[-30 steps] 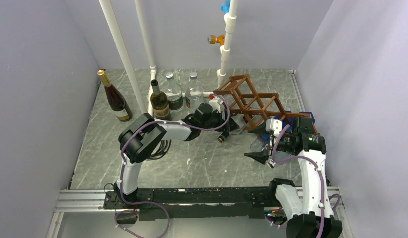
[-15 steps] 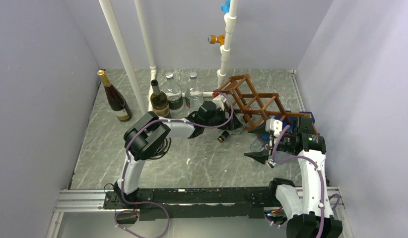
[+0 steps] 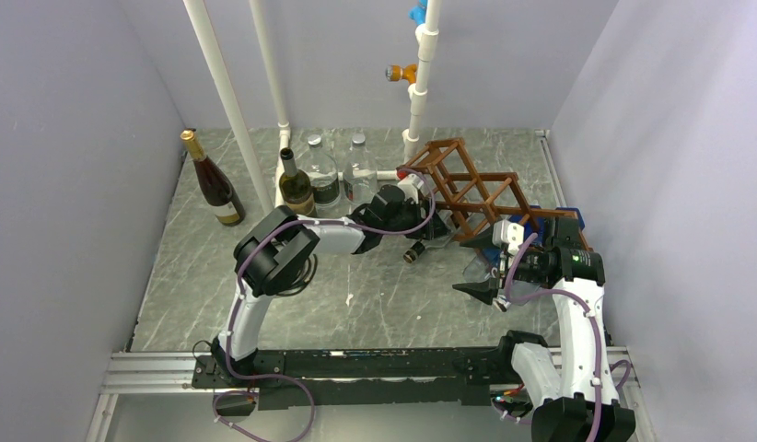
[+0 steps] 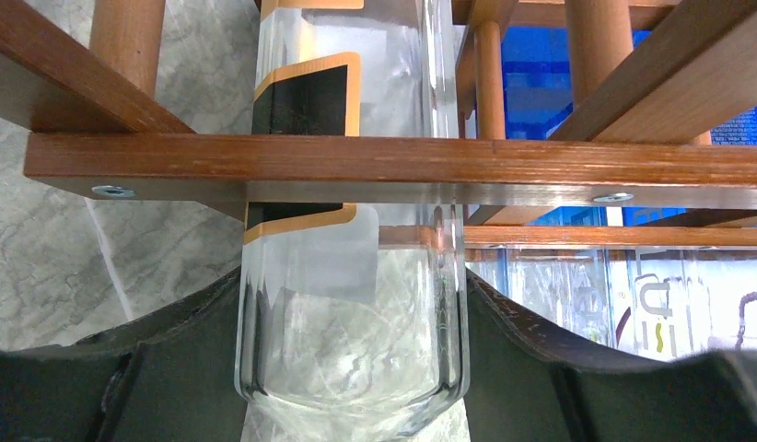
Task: Take the wine bottle off the wine rack
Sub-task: Pick up the wine bottle from the wine rack.
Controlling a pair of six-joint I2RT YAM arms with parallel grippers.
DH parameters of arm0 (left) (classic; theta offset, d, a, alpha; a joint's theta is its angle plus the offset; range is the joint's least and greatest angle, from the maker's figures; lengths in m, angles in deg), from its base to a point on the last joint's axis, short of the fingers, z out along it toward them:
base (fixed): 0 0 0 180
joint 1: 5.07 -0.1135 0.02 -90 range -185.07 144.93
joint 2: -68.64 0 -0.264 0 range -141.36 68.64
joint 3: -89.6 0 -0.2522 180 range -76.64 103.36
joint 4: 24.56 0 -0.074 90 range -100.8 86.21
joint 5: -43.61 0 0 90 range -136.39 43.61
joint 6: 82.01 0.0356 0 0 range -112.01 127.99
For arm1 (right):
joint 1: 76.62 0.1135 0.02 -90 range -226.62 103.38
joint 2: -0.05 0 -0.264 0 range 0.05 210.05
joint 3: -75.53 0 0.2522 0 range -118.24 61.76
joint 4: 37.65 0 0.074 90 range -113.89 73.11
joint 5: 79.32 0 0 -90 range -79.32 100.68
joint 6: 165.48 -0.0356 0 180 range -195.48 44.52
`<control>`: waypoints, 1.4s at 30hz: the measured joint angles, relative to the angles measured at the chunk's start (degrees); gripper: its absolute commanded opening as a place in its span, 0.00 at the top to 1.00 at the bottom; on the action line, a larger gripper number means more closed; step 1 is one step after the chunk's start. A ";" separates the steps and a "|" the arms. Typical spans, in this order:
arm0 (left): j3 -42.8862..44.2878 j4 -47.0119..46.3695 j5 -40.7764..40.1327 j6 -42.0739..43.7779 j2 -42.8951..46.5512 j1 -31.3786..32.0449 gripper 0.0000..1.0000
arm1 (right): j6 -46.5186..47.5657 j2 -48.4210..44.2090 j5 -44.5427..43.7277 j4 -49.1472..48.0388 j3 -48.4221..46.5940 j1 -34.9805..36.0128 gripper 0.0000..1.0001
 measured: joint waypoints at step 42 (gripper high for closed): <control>-35.91 1.38 2.69 9.75 30.67 -0.33 1.00 | 0.26 -0.42 -0.04 0.07 0.76 0.11 0.00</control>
